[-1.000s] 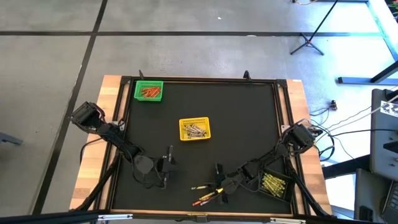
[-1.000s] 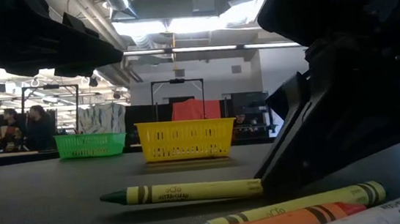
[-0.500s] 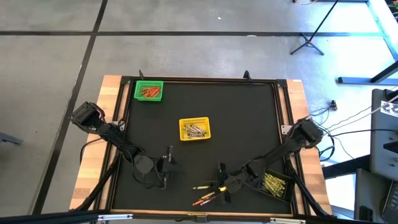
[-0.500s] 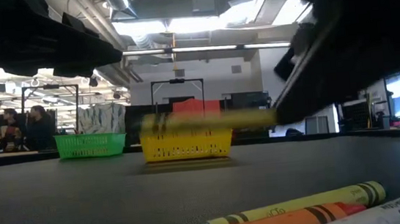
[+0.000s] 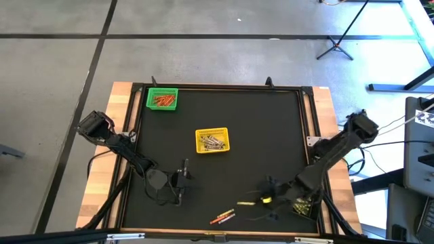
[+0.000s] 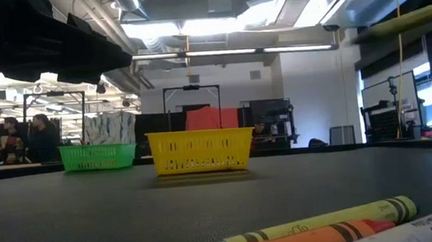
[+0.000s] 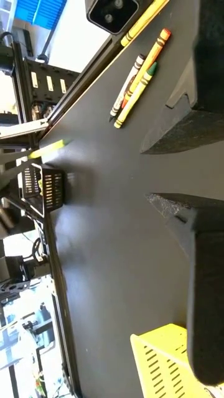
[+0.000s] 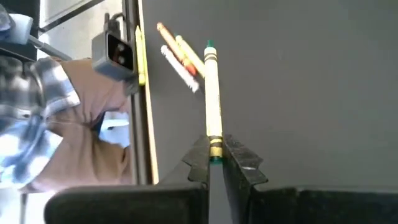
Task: Sort crayons
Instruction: Put the green crayon into the black bin
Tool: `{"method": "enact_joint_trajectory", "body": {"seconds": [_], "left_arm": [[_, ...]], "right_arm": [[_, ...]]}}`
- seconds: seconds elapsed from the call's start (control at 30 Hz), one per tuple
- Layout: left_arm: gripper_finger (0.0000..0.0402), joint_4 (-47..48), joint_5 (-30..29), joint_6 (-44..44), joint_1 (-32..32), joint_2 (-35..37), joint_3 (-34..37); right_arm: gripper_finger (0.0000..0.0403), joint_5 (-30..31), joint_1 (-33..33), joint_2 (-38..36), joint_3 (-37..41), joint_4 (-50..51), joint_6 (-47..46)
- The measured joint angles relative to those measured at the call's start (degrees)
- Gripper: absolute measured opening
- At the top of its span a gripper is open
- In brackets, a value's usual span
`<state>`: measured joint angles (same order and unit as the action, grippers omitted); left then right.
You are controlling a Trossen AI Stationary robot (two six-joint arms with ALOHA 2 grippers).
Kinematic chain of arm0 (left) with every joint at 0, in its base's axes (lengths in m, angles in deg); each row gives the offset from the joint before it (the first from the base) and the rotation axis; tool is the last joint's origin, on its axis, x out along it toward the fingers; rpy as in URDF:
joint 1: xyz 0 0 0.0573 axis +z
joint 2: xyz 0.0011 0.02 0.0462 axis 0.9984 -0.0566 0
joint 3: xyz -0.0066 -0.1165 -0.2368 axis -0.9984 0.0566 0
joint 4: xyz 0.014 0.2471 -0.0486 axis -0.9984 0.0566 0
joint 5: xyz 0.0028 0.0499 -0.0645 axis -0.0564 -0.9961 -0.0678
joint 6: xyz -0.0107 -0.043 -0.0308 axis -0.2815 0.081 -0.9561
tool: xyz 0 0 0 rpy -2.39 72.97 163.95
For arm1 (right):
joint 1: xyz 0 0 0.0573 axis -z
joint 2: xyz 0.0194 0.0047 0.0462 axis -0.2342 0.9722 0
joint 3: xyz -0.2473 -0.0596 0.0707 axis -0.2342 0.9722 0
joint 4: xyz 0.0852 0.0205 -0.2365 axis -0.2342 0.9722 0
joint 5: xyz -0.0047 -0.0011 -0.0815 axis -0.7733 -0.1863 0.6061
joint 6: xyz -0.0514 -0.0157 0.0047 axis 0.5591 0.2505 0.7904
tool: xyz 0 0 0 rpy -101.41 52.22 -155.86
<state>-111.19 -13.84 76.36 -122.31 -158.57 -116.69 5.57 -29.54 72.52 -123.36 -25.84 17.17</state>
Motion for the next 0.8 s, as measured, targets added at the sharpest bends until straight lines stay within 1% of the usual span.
{"method": "enact_joint_trajectory", "body": {"seconds": [0.2,0.33,0.43,0.57,0.8], "left_arm": [[0.0094,0.0,0.0,-0.2,0.0,0.0,0.0],[0.0094,0.0,0.0,-0.2,0.0,0.0,0.0],[0.0094,0.0,0.0,-0.2,0.0,0.0,0.0],[0.0094,0.0,0.0,-0.2,0.0,0.0,0.0],[0.0094,0.0,0.0,-0.3,0.0,0.0,0.0]], "right_arm": [[0.0020,1.8,-7.0,-6.7,0.0,11.4,-15.8],[0.0021,3.6,-12.2,-9.5,0.0,19.7,-27.9],[0.0021,3.2,-15.7,-10.2,0.0,25.6,-36.9],[0.0021,1.3,-20.4,-10.2,0.0,31.2,-45.9],[0.0021,1.5,-28.3,-10.2,0.0,34.7,-60.2]]}}
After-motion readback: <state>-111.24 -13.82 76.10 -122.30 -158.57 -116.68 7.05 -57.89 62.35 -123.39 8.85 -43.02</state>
